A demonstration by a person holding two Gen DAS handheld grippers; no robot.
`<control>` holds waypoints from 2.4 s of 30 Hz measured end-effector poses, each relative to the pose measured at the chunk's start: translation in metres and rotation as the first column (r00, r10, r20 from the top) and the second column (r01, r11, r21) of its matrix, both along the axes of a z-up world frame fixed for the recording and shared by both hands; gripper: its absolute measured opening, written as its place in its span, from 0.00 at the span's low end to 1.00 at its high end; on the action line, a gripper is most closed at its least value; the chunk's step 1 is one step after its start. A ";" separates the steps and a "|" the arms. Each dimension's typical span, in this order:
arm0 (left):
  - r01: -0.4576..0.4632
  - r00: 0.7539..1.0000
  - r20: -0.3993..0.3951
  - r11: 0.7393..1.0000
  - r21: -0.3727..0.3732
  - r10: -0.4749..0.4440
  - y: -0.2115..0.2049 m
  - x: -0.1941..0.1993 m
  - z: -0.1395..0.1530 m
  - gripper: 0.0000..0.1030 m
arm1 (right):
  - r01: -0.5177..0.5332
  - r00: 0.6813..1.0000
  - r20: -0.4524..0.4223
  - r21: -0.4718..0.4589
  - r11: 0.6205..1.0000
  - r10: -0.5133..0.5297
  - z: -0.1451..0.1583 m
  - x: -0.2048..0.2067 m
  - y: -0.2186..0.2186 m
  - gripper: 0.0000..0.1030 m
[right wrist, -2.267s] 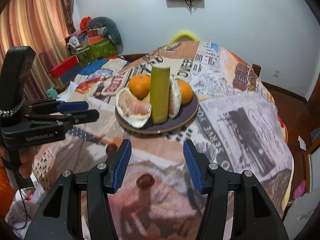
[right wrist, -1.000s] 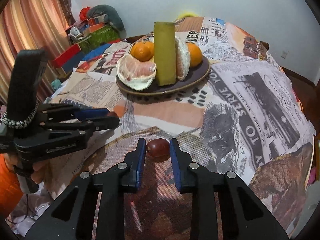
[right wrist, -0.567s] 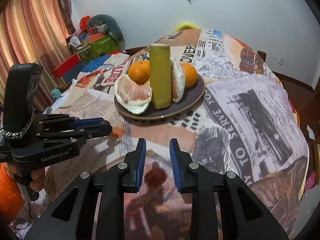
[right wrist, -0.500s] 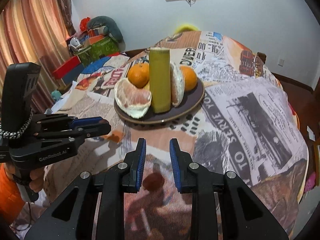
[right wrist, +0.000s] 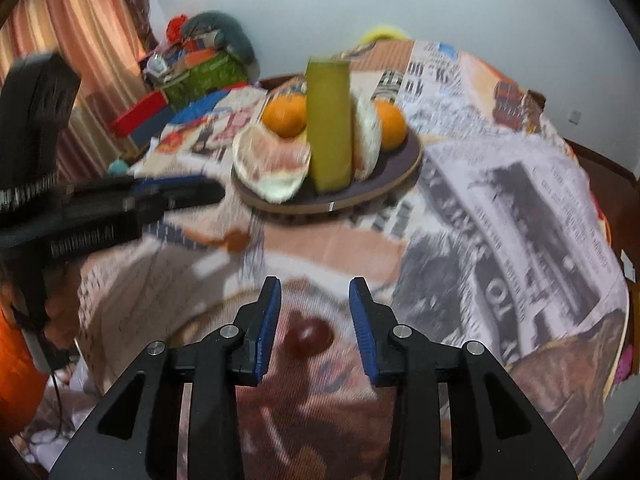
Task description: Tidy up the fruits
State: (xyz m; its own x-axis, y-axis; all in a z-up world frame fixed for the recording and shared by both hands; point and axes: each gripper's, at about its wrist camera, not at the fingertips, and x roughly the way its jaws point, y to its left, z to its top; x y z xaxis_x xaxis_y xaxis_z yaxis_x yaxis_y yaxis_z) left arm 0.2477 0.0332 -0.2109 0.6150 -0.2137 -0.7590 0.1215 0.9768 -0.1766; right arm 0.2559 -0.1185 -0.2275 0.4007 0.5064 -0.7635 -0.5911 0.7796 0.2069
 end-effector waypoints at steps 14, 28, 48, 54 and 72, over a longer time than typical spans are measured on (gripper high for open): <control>0.003 1.000 0.028 1.000 -0.012 -0.002 -0.001 0.004 0.009 0.18 | 0.018 0.999 0.043 -0.017 1.000 -0.017 0.001 -0.001 -0.003 0.23; 0.009 0.995 0.104 1.000 0.026 -0.012 -0.005 0.048 0.027 0.18 | 0.050 0.991 0.126 0.048 0.998 -0.056 0.026 0.048 0.011 0.23; 0.028 0.997 0.069 0.999 0.016 -0.029 -0.007 0.079 0.006 0.19 | 0.041 0.996 0.075 0.035 0.999 -0.043 0.004 0.082 0.022 0.29; 0.013 0.997 0.079 1.000 0.006 -0.014 -0.003 0.073 0.015 0.20 | 0.058 0.992 0.106 0.033 0.998 -0.061 0.013 0.079 0.017 0.40; -0.107 0.890 0.447 0.994 0.005 0.093 0.002 -0.070 0.166 0.20 | 0.075 0.903 0.399 0.219 0.973 -0.160 0.159 -0.020 -0.019 0.40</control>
State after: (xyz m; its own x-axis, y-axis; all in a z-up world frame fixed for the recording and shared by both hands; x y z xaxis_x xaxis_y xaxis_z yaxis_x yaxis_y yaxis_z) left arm 0.1775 0.0352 -0.0454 0.9068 -0.1157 -0.4053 0.0824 0.9917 -0.0987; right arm 0.2358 -0.1373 -0.0687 0.7229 0.5568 -0.4092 -0.5625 0.8181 0.1195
